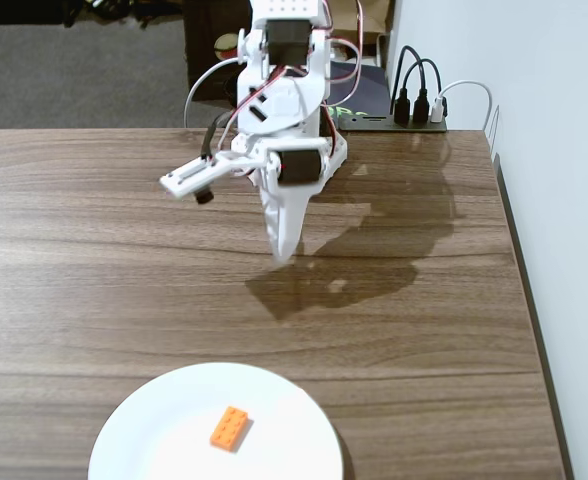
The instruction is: Grasp a lego block and put it on the plate.
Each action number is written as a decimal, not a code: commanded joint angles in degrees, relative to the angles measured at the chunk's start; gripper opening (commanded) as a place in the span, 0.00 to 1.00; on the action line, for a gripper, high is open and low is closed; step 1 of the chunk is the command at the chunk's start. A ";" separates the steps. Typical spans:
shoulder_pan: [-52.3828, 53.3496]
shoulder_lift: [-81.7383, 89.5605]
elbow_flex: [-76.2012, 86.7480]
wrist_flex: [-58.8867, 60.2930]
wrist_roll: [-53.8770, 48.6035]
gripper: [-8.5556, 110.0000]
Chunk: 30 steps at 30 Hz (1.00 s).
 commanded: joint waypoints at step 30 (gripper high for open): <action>2.11 31.46 9.23 20.57 16.17 0.08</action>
